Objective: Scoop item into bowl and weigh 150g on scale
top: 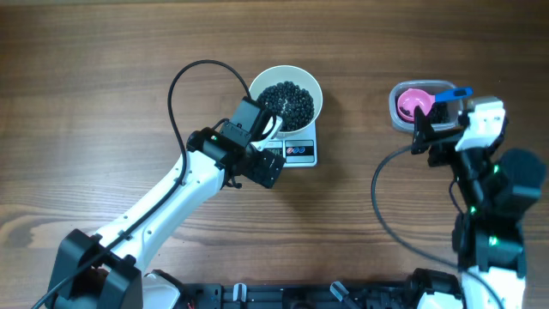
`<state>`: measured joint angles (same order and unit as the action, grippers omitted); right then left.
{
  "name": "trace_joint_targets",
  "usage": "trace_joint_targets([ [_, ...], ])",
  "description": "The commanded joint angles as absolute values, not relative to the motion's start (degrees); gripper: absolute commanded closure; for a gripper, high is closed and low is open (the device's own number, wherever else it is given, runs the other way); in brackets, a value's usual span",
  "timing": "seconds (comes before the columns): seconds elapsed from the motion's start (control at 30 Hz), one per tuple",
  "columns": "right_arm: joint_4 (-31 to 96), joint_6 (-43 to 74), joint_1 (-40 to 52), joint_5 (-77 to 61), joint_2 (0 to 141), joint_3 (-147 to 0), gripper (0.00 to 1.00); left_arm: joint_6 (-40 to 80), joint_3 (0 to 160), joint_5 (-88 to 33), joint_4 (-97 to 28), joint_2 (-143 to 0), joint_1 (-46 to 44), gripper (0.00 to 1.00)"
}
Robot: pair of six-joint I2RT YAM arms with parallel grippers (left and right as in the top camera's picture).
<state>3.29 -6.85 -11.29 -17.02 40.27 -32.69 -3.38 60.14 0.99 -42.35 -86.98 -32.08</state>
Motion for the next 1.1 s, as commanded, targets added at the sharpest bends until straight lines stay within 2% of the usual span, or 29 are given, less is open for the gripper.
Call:
trace_joint_targets([
  [0.0, 2.6, -5.6, -11.1, -14.5, 32.1, -28.7, 0.0, -4.0, 59.9, 0.7, -42.2, -86.0, -31.7, 0.0],
  [0.23, 3.6, -5.5, -11.6, -16.8, 31.7, -28.4, 0.0, -4.0, 59.9, 0.7, -42.2, -86.0, -31.7, 0.0],
  [0.43, 5.5, -6.0, -11.4, -18.0, 23.1, -28.4, 0.0, -4.0, 59.9, 0.7, -42.2, -86.0, -31.7, 0.0],
  [0.63, 7.4, -0.8, -6.5, -6.4, 12.6, -26.6, 0.0, -4.0, 59.9, 0.7, -42.2, -86.0, -31.7, 0.0],
  [0.73, 4.8, 3.2, -4.6, -4.6, 8.5, -21.8, 0.0, -4.0, 59.9, 0.7, -42.2, -86.0, -31.7, 0.0],
  [0.93, -6.7, 3.2, -2.5, -4.3, 0.1, -10.0, 0.0, -4.0, 59.9, 0.7, -42.2, -86.0, -31.7, 0.0],
  [1.07, -11.5, 6.3, -2.4, -4.2, 0.2, -5.3, 0.0, -4.0, 59.9, 0.7, -42.2, -86.0, -31.7, 0.0],
])
